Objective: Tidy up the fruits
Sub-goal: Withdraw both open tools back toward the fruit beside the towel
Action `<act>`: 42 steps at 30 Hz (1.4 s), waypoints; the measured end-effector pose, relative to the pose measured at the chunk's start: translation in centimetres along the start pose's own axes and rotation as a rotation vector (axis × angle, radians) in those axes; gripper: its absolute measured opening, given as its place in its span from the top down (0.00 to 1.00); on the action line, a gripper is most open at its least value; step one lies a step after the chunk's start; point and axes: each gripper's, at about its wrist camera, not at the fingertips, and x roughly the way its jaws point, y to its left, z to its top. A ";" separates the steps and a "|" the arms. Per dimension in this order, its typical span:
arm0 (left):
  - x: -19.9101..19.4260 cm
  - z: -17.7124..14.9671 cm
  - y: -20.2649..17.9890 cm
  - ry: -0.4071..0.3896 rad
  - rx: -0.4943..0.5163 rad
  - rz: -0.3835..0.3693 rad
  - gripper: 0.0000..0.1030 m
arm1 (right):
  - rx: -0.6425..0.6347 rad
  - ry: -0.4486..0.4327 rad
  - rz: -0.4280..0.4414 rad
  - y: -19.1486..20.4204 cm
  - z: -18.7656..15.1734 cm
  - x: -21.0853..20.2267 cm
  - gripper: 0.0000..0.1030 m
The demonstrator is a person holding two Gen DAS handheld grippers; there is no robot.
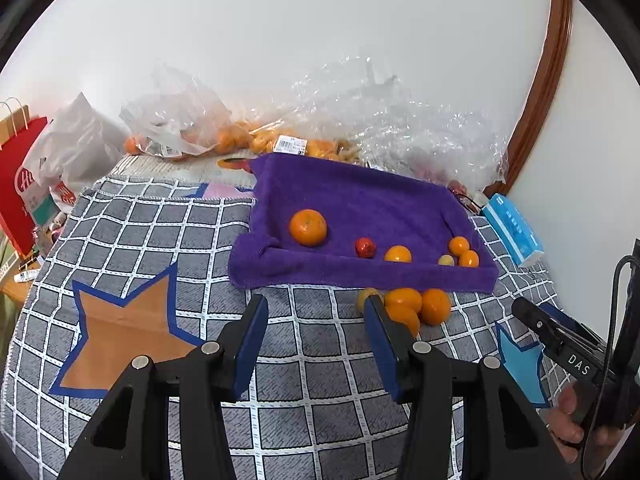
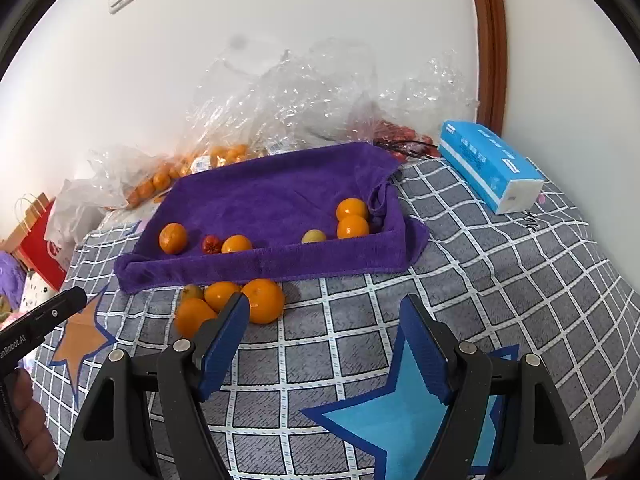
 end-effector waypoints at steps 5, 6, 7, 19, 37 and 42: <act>0.6 -0.2 0.2 0.018 -0.013 -0.004 0.54 | -0.014 -0.022 0.019 0.8 0.0 -0.4 0.25; 0.6 -0.3 0.2 0.018 -0.013 -0.002 0.54 | -0.020 -0.025 0.020 1.0 0.0 -0.4 0.25; 0.7 -0.4 0.1 0.017 -0.009 -0.001 0.54 | -0.025 -0.028 0.022 1.2 0.0 -0.4 0.25; 0.7 -0.4 0.9 0.013 -0.022 -0.010 0.54 | -0.034 -0.048 0.051 2.4 0.2 -0.3 0.25; 3.3 -0.9 2.1 0.083 -0.041 -0.045 0.54 | -0.039 0.047 0.129 3.2 -0.3 1.9 0.36; 3.4 -0.9 2.4 0.084 -0.049 -0.049 0.54 | -0.029 0.049 0.136 3.3 -0.2 2.3 0.38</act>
